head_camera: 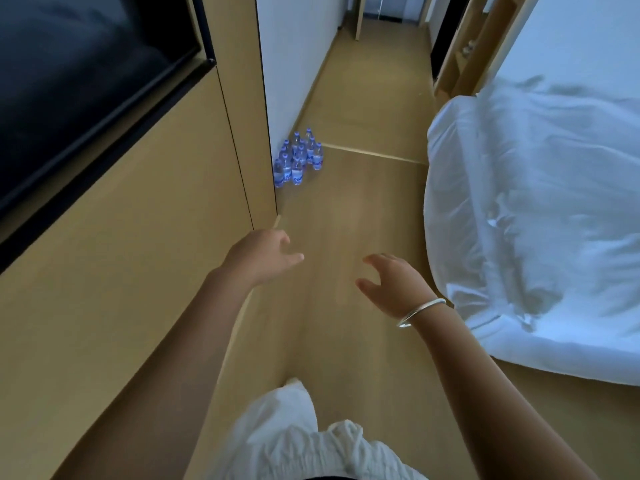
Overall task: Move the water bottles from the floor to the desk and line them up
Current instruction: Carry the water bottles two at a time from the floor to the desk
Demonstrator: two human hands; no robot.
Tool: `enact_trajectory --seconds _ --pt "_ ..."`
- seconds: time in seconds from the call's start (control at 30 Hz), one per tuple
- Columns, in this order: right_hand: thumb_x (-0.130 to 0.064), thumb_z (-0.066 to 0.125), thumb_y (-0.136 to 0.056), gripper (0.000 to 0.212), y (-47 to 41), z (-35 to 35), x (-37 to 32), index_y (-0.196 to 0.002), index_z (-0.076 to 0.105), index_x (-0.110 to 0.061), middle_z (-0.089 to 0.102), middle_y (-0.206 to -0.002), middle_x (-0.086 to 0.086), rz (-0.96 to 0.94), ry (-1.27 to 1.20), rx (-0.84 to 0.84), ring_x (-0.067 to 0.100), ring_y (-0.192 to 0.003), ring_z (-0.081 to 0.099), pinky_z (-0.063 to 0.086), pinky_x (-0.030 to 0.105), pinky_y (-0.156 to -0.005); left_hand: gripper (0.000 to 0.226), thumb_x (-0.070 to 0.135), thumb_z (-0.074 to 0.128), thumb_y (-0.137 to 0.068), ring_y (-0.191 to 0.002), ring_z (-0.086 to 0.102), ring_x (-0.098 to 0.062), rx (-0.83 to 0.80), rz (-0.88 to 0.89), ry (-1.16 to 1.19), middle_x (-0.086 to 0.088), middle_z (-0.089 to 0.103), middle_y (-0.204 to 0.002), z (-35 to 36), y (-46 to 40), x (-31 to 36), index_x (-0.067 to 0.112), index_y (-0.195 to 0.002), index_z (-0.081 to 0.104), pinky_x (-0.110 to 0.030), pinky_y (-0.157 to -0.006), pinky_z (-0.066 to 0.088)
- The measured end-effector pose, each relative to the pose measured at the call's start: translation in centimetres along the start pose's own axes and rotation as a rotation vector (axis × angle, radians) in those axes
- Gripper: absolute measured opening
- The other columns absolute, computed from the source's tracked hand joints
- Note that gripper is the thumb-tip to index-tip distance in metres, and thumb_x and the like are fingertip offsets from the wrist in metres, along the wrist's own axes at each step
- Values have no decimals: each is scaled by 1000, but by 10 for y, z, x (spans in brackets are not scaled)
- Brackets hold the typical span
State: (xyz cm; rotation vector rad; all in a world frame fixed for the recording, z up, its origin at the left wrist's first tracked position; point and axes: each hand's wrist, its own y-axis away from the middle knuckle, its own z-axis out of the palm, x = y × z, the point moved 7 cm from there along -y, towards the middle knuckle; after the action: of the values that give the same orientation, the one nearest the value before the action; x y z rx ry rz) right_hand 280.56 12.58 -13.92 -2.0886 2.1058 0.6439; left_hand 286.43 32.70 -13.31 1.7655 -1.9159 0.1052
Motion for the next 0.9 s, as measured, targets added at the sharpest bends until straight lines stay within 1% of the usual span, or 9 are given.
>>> enact_trajectory --seconds 0.1,0.2,0.37,0.5,0.6,0.73,0.9 --pt "-33 52 -91 48 -59 -17 -7 -135 45 -14 52 -132 5 12 -10 19 24 -121 47 40 35 -99 48 45 60 -86 -113 55 -21 10 20 26 -2 57 -128 -32 -63 2 16 -124 55 -33 -92 45" --pt "-34 53 -91 49 -108 -29 -5 -135 45 -14 52 -132 5 37 -27 18 24 -122 47 40 34 -100 50 45 60 -86 -114 55 -22 -6 34 26 -3 56 -129 -46 -115 7 16 -126 54 -35 -95 45" --pt "-34 53 -91 49 -185 -45 11 -135 45 -14 52 -132 5 70 -36 5 24 -120 49 42 36 -98 51 46 60 -86 -115 54 -21 -51 36 0 -2 56 -130 -48 -197 13 16 -127 53 -32 -92 44" --pt "-35 52 -92 50 -259 -56 30 -137 43 -14 50 -135 5 58 -20 -23 24 -122 47 40 35 -100 50 46 58 -87 -113 53 -21 -72 31 -17 -2 55 -130 -49 -265 26 16 -127 53 -31 -88 43" --pt "-34 52 -92 50 -324 -69 44 -137 43 -14 49 -136 4 33 -21 -42 24 -122 48 40 34 -99 51 45 57 -88 -116 53 -20 -82 27 -25 -2 53 -132 -54 -326 39 15 -129 52 -31 -89 42" --pt "-34 52 -92 49 -419 -96 64 -136 43 -15 50 -134 4 3 -22 -77 25 -118 49 43 35 -96 54 45 57 -89 -122 49 -20 -81 -30 5 -2 49 -138 -72 -413 62 15 -133 48 -33 -96 42" --pt "-32 52 -91 48 -530 -130 79 -136 43 -16 49 -134 3 -53 -5 -142 25 -119 49 41 32 -96 54 43 56 -90 -121 50 -21 -92 -114 101 -3 50 -136 -88 -513 90 15 -134 47 -37 -101 41"
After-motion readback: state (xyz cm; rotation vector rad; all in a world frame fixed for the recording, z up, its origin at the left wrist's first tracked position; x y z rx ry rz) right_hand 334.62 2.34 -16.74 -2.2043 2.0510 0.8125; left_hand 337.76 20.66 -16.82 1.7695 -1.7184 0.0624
